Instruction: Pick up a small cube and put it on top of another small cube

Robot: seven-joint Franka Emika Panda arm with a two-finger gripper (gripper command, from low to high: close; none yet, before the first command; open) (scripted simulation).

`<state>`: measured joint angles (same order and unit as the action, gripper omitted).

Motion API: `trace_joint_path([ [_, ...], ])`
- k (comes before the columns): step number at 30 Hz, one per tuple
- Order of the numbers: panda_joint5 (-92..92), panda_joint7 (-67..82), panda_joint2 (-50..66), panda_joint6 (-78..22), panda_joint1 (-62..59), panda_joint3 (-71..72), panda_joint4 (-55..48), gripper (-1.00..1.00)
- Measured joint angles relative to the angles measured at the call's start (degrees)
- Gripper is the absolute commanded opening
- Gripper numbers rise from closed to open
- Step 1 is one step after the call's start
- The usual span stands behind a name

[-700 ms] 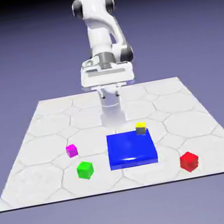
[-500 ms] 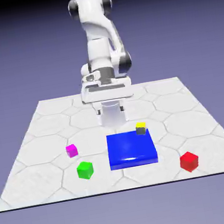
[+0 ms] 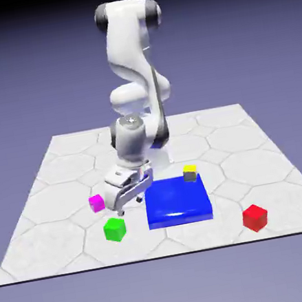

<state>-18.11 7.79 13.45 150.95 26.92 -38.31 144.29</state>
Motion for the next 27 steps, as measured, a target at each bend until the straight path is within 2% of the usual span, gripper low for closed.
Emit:
trace_joint_path([
  [4, -1.8, 4.9, 4.5, -2.3, 2.6, -3.7, -1.6, 0.0],
  [9, 2.1, 6.8, 14.9, 7.3, -4.5, 2.2, -2.6, 0.0],
  [10, 2.5, 7.0, 16.0, 8.4, -5.2, 2.8, -2.7, -1.0],
  [12, 2.5, 7.0, 16.0, 8.3, -5.2, 2.8, -2.7, -1.0],
  [18, -2.0, 5.8, 4.5, -2.2, 3.5, -3.4, -2.0, -1.0],
  [27, -6.6, 21.5, 4.0, -0.4, 22.2, 3.5, -8.1, -1.0],
])
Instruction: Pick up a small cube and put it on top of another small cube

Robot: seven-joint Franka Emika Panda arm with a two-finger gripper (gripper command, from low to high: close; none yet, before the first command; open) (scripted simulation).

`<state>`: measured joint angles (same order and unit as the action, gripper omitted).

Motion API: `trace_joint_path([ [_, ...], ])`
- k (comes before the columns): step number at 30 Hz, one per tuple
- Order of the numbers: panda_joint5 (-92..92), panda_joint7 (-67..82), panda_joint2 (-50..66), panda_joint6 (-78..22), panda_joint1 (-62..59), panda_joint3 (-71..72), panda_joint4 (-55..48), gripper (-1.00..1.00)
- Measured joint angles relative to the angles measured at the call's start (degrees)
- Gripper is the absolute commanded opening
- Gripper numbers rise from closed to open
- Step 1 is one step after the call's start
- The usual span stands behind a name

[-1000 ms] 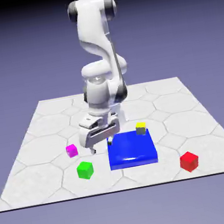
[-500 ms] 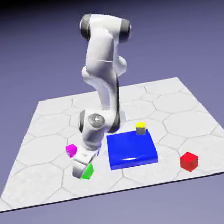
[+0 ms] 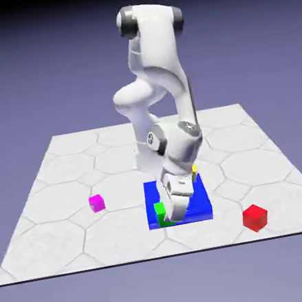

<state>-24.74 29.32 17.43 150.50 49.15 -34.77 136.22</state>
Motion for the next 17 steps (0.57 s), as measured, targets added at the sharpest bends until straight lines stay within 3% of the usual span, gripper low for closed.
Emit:
trace_joint_path([
  [7, -3.6, 12.3, -0.4, 1.4, 14.5, 5.4, -4.8, -1.0],
  [14, -2.5, 12.6, 10.0, 9.9, 11.6, 7.2, -7.3, -1.0],
  [15, -2.5, 12.6, 10.2, 10.2, 11.5, 7.2, -7.3, 1.0],
  [17, -2.5, 12.6, 10.2, 10.2, 11.5, 7.2, -7.3, 1.0],
])
